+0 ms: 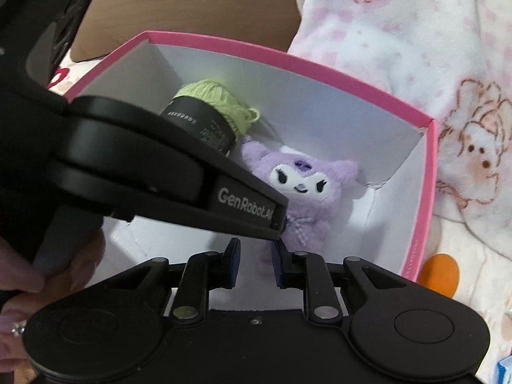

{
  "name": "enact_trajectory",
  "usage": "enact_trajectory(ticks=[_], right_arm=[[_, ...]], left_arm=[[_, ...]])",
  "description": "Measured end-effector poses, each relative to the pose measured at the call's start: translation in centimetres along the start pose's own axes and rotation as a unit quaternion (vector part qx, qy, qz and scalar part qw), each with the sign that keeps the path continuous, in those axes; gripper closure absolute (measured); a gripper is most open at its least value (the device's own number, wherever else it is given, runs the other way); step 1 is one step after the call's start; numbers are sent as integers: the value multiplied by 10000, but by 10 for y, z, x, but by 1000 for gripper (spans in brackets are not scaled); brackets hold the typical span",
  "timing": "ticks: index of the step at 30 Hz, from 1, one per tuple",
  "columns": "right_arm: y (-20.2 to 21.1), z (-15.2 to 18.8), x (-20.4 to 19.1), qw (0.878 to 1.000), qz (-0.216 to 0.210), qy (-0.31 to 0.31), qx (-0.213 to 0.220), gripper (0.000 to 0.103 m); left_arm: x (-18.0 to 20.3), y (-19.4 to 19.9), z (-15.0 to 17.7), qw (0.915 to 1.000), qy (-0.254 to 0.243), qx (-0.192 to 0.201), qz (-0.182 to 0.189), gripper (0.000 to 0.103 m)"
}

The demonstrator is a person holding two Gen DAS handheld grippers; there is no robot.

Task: Organize objects
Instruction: 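Lower the plush toy into the pink box beside the green yarn ball, then open the right gripper to release the plush toy in the box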

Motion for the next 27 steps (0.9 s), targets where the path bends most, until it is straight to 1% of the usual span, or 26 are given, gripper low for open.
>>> enact_trajectory(ticks=[4, 8, 10, 12, 14, 15, 17, 18, 19, 20, 21, 23, 25, 27], right_arm=[[1, -3, 2, 9996, 163, -132, 194, 81], [3, -2, 0, 9998, 4, -10, 183, 79], [8, -1, 0, 9996, 8, 1, 276, 78], [16, 0, -1, 9993, -145, -15, 340, 76], [25, 2, -1, 9988, -292, -91, 378, 69], [31, 3, -2, 9984, -358, -100, 421, 68], [45, 7, -2, 9974, -458, -133, 548, 59], [52, 9, -3, 9970, -486, -140, 586, 57], [58, 12, -3, 9968, -510, -134, 598, 53], [65, 15, -4, 9968, -529, -113, 580, 51], [71, 18, -4, 9968, -544, -89, 573, 50], [85, 25, 1, 9965, -555, -17, 631, 43], [96, 29, -3, 9957, -529, -83, 760, 39], [106, 34, -5, 9944, -612, -237, 832, 38]], left_arm=[[-3, 6, -2, 9999, 93, 67, -26, 81], [-6, 13, -4, 9996, 142, 142, -208, 80], [-6, 17, -3, 9994, 142, 155, -280, 80], [-4, 24, -2, 9994, 151, 176, -276, 80], [1, 32, -1, 9993, 98, 227, -275, 80], [4, 38, 0, 9992, 50, 264, -302, 79], [10, 49, 3, 9987, -54, 340, -367, 77], [13, 56, 5, 9986, -106, 376, -350, 76], [15, 63, 8, 9987, -130, 386, -294, 71], [17, 69, 9, 9988, -152, 378, -254, 68], [19, 77, 12, 9986, -202, 387, -292, 64], [22, 94, 16, 9972, -342, 457, -488, 62], [27, 109, 21, 9968, -397, 447, -530, 61], [34, 121, 25, 9963, -453, 474, -547, 61]])
Point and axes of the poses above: each gripper's, at about its wrist camera, not at the fingertips, and y roughly against the way its jaws point, x to its right, z to its underside, the point moved 3 cm from there along -y, roughly the way its jaws point, and after that the axes turned 2 degrees about -x, right-handed, at the moved point
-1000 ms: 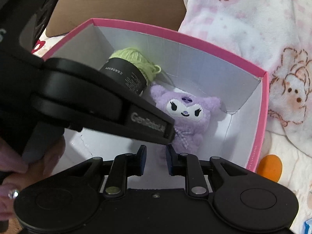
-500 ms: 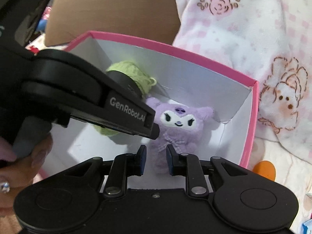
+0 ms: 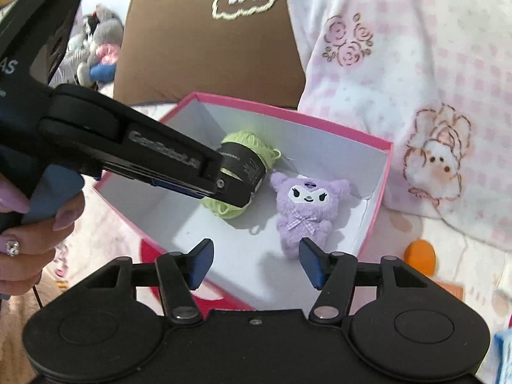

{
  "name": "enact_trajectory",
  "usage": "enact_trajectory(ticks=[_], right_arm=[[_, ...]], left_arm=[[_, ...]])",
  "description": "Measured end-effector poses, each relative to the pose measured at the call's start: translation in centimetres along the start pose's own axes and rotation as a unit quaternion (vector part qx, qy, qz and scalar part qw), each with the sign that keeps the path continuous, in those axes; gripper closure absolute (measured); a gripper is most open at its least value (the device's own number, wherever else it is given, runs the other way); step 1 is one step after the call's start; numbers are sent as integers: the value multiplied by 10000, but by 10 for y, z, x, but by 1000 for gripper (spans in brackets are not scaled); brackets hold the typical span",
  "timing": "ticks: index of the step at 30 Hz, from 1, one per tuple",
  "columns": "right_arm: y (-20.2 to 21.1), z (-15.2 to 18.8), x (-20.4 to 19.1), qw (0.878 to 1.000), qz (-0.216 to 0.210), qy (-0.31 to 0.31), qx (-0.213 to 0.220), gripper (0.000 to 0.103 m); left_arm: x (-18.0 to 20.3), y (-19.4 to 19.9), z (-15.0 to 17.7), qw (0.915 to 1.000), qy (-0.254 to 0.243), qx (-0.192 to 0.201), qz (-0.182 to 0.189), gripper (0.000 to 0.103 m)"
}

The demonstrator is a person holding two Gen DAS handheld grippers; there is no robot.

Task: Organize objects
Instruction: 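Open the right gripper to release the plush toy in the box, then withdraw the right gripper and move it toward the blue wet wipes pack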

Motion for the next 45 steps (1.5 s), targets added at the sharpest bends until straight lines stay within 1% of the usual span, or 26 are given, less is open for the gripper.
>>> enact_trajectory(ticks=[3, 5, 8, 11, 14, 15, 19, 21, 25, 28, 34, 37, 42, 45], right_arm=[[10, 8, -2, 9999, -22, -78, 82, 30], [16, 8, -9, 9998, 107, -11, 141, 15], [27, 12, -11, 9991, 337, 20, 240, 14], [37, 13, -16, 9994, 207, -21, 283, 14], [54, 16, -26, 9994, 125, -2, 324, 14], [60, 17, -29, 9994, 136, 17, 320, 14], [77, 22, -35, 9995, 207, 44, 250, 13], [85, 24, -35, 9994, 263, 19, 215, 13], [104, 28, -36, 9996, 236, -28, 158, 13], [116, 33, -39, 9998, 178, 10, 70, 13], [140, 45, -45, 10000, 22, 80, -13, 13], [151, 53, -45, 9999, -19, 136, -63, 13], [168, 74, -42, 9996, -80, 215, -154, 13], [177, 86, -39, 9995, -63, 252, -204, 13]], left_arm=[[8, 23, 7, 9998, -154, 74, -64, 56], [13, 35, 14, 9997, -221, 26, -64, 54], [17, 52, 23, 9995, -290, -76, -65, 48], [20, 67, 30, 9994, -307, -120, -111, 45], [23, 85, 37, 9994, -330, -111, -81, 39], [25, 90, 39, 9994, -333, -101, -68, 37], [31, 110, 48, 9994, -343, -34, -56, 20], [35, 118, 54, 9991, -404, -53, -62, 17], [46, 135, 68, 9978, -608, -12, -246, 13], [53, 151, 77, 9976, -694, 31, -80, 10], [66, 173, 93, 9962, -859, -61, 103, 9], [73, 174, 102, 9947, -985, -228, 165, 9], [84, 169, 117, 9912, -1084, -632, 431, 9], [88, 167, 125, 9899, -1106, -761, 457, 9]])
Point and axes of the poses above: each gripper's, at about its wrist camera, not at the fingertips, and y roughly against the way its jaws point, x to its right, z to its underside, the point moved 3 cm from there along -y, roughly the way its jaws point, and after that the axes turned 2 degrees about -x, right-handed, at the moved point
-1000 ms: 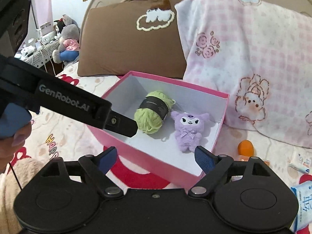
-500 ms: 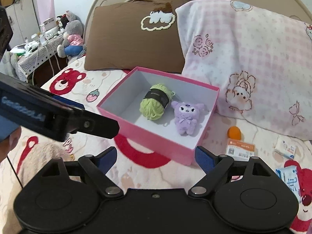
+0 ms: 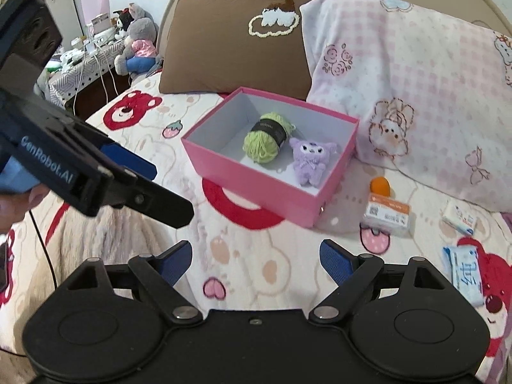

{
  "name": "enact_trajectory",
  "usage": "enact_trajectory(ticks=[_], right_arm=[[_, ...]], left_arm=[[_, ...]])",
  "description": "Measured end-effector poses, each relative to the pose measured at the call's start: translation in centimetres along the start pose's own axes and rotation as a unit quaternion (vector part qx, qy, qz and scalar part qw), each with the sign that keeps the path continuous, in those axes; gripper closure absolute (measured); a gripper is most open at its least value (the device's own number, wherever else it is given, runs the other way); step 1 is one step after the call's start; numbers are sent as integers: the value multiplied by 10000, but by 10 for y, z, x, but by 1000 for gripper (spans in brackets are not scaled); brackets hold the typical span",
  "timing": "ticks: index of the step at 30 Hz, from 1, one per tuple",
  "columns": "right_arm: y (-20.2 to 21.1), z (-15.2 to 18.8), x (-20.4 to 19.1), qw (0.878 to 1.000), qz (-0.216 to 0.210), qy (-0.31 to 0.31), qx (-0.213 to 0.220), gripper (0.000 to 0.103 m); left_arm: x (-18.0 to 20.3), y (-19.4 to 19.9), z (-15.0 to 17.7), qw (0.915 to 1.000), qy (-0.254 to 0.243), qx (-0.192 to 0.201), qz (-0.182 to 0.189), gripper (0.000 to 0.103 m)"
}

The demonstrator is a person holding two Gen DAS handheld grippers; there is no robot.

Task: Organize objects
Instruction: 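Withdraw the right gripper and move it toward the blue wet wipes pack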

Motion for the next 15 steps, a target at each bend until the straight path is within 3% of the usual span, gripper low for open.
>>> enact_trajectory(ticks=[8, 15], right_arm=[[24, 29, 16, 9998, 188, -71, -45, 13], [41, 56, 49, 9980, 301, -560, -17, 13]], left_arm=[[23, -4, 15, 9997, -201, -94, 53, 9], [58, -13, 19, 9980, -539, -200, 255, 10]])
Point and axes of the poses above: each gripper's, at about its wrist camera, not at the fingertips, and y roughly against the way its jaws point, x to its right, z to its underside, the point moved 3 cm from there along -y, roughly the way its jaws point, and after that the axes turned 2 degrees about -x, right-handed, at the moved point
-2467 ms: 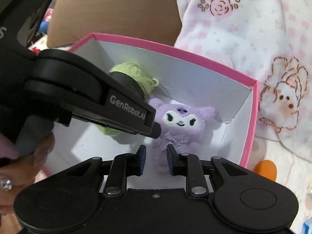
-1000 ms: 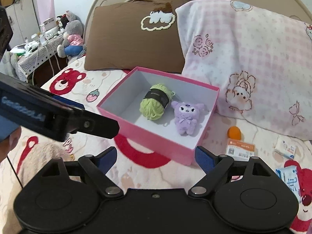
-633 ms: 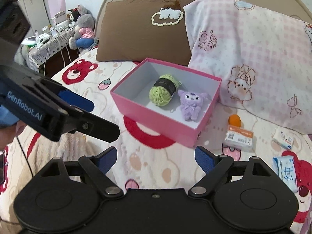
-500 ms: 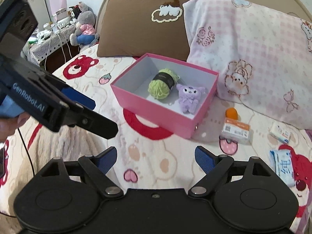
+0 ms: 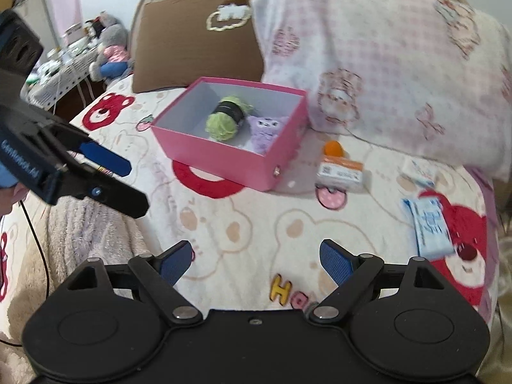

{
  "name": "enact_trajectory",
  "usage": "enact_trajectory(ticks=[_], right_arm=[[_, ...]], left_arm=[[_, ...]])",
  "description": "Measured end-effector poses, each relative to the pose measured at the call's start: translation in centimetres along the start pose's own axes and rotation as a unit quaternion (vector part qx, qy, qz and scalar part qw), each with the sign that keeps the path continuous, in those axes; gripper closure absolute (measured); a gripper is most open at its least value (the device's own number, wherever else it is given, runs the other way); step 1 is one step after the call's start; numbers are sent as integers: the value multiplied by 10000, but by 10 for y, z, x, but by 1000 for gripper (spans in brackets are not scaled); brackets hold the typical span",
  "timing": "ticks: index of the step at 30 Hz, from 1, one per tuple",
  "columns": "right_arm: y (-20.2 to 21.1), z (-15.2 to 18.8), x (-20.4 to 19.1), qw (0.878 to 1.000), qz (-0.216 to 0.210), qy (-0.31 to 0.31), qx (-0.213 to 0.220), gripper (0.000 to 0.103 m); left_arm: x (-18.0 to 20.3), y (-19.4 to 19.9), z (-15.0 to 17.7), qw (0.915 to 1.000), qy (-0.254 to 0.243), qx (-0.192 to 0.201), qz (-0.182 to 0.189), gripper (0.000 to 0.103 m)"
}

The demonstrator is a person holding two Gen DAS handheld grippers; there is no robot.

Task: Organize objects
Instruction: 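Withdraw the right gripper and move it toward the blue wet wipes pack, then close the right gripper on the edge of the blue wet wipes pack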

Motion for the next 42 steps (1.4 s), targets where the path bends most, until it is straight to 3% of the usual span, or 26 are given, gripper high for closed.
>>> enact_trajectory(ticks=[9, 18, 24, 33, 42], right_arm=[[8, 24, 41, 9973, 141, -724, -72, 13], [12, 32, 91, 9794, 133, -2005, 215, 13], [8, 33, 125, 9574, 133, -2853, 433, 13], [-3, 27, 161, 9366, 259, -3434, 648, 13], [-42, 21, 218, 8898, 79, -4521, 618, 13]], left_arm=[[34, -17, -10, 9994, -300, -35, 172, 11], [58, -37, -37, 9985, -410, 314, 170, 12], [70, -54, -51, 9954, -512, 781, 209, 12], [91, -82, -69, 9899, -698, 1140, 461, 12], [80, -129, -107, 9891, -578, 1296, 393, 14]])
Point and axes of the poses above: each gripper's, at about its wrist camera, not at the fingertips, and y roughly against the way its jaws point, x to its right, z to its underside, the point moved 3 cm from there along -y, roughly the way its jaws point, and after that the axes turned 2 degrees about -x, right-handed, at the moved point
